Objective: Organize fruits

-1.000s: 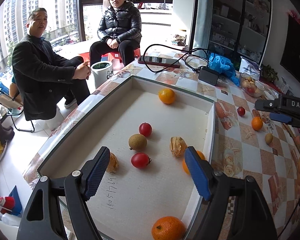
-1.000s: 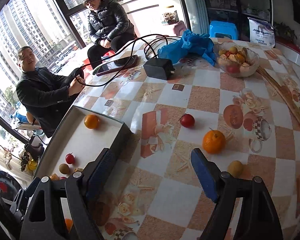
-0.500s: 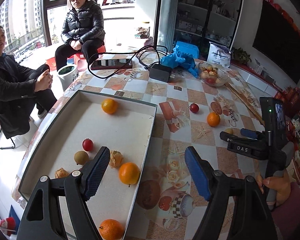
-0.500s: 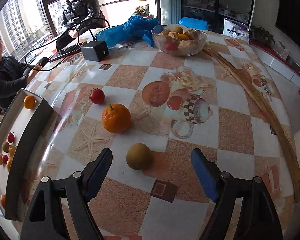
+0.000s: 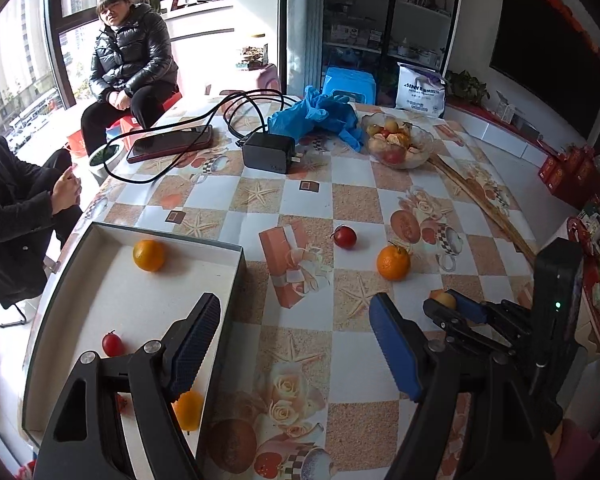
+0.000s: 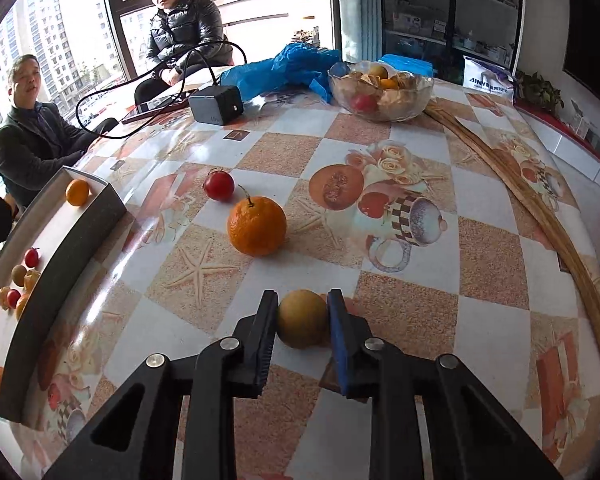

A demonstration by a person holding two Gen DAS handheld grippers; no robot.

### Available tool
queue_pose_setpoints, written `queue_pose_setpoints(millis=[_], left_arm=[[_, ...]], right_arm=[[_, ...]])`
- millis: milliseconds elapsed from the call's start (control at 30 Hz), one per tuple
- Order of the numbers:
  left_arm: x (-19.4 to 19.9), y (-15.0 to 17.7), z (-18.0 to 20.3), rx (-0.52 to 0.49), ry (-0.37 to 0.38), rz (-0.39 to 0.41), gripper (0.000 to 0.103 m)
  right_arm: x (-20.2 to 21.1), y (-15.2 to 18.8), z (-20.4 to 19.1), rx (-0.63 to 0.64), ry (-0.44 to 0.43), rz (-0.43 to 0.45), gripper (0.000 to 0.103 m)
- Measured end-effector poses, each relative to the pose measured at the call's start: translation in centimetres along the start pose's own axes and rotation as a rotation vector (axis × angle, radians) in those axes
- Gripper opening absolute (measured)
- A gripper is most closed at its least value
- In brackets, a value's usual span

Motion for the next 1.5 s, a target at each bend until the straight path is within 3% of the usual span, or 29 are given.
queue_pose_setpoints(millis=[133, 267, 367, 533, 600, 667, 833, 1167, 1300, 1500], left_arm=[[-3.4, -0.2, 3.1, -0.047, 0.021, -0.025, 0.080], [-7.1, 0.1, 6.4, -0.092, 0.052, -0.064, 0.073], [-9.7, 0.6, 8.4, -0.139, -0.006, -0.061, 0.071], [-12.3, 0.6, 9.7, -0.113, 0.006, -0.087, 0.069], [-12.8, 0.7, 10.0, -0.115, 0.006, -0.087, 0.052], [-12.7, 0.7, 10.0, -0.109, 0.007, -0.087, 0.038], [-10.6, 2.8, 7.7, -0.078, -0.029, -0.083, 0.038], [-2.0, 12.3, -0.8, 0.026, -0.080, 0.017, 0.038], [-1.4, 13.2, -1.5, 0.037, -0.065, 0.071, 0.038], [-1.5, 13.2, -1.4, 0.031, -0.056, 0.082, 0.038]], right_arm=[[2.3, 3.0, 1.8, -0.061, 0.019, 0.014, 0.026], [4.2, 5.5, 2.6, -0.113, 0.025, 0.040, 0.027], [4.7, 6.2, 3.0, -0.139, 0.023, 0.048, 0.027], [5.0, 6.6, 3.3, -0.155, 0.018, 0.063, 0.027], [4.9, 6.6, 3.2, -0.151, 0.015, 0.063, 0.027], [5.0, 6.7, 3.0, -0.145, 0.017, 0.061, 0.027], [5.2, 6.9, 2.7, -0.140, 0.040, 0.046, 0.027], [6.5, 8.5, -1.0, -0.154, 0.125, 0.035, 0.027], [6.6, 8.7, -2.0, -0.135, 0.142, 0.048, 0.027], [6.6, 8.8, -1.9, -0.142, 0.132, 0.054, 0.027]])
Point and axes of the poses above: each gripper's, at about its wrist camera, not at the fingertips, and x roughly against the way its jaws point, z to its right, y to its underside, the point moved 2 cm from there along -x, roughly the way its jaws point, and after that the axes turned 13 degrees about x, right-handed, at the moved point
